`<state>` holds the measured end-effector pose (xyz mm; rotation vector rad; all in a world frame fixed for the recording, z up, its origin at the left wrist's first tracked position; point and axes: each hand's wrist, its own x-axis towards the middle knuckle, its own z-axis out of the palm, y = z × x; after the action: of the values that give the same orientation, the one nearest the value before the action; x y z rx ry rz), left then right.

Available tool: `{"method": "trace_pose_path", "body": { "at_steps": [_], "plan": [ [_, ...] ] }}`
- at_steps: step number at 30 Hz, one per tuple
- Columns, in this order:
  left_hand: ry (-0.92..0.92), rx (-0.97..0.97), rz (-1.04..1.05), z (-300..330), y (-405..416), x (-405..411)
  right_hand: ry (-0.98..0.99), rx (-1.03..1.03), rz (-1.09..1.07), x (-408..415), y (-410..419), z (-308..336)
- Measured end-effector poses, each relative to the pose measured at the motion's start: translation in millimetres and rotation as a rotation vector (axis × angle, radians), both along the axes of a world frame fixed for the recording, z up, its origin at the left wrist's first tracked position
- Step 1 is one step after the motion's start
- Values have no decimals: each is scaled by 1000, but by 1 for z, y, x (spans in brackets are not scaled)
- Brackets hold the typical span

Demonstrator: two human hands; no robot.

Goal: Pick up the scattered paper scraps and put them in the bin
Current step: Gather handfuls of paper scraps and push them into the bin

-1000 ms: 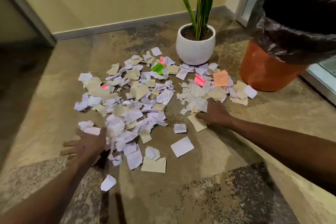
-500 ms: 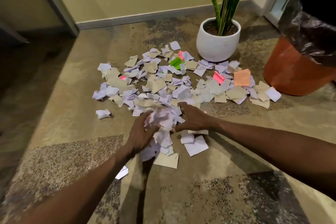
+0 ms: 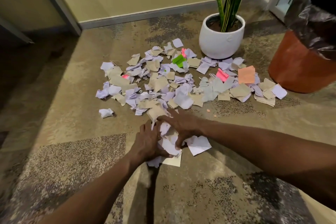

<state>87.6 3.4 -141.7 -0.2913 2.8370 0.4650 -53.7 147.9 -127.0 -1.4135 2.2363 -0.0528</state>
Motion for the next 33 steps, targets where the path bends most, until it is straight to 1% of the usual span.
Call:
{"method": "trace_pose_path", "body": {
  "at_steps": [2,4,8,10,12,14,16,19,22,23,25,27,33],
  "plan": [
    [162,37,-12,-12,0,4,91,-49,6,1,6,-8],
    [273,120,20,-11,2,7,56,-120,-12,-2,13,-12],
    [325,286,134,4,19,10,-72,-278,-80,8,22,-14],
    [317,397,180,9,23,9,-164,-357,-157,15,26,-11],
    [338,393,147,13,23,5,-274,-420,-270,15,32,-4],
    [338,394,117,20,21,0,-314,-412,-350,10,36,4],
    [331,406,112,29,19,-5,-302,-379,-406,1,39,10],
    [341,415,158,40,12,-14,-287,-268,-495,-12,46,26],
    [326,418,192,51,9,-21,-359,-262,-622,-27,62,39],
    [315,429,209,55,10,-24,-353,-269,-644,-31,67,44],
    [311,497,266,64,17,-33,-254,-265,-631,-39,78,54],
    [320,580,367,75,27,-45,-192,-291,-626,-43,88,67],
    [459,711,540,101,55,-83,-181,-502,-721,-48,122,101]
  ]
}}
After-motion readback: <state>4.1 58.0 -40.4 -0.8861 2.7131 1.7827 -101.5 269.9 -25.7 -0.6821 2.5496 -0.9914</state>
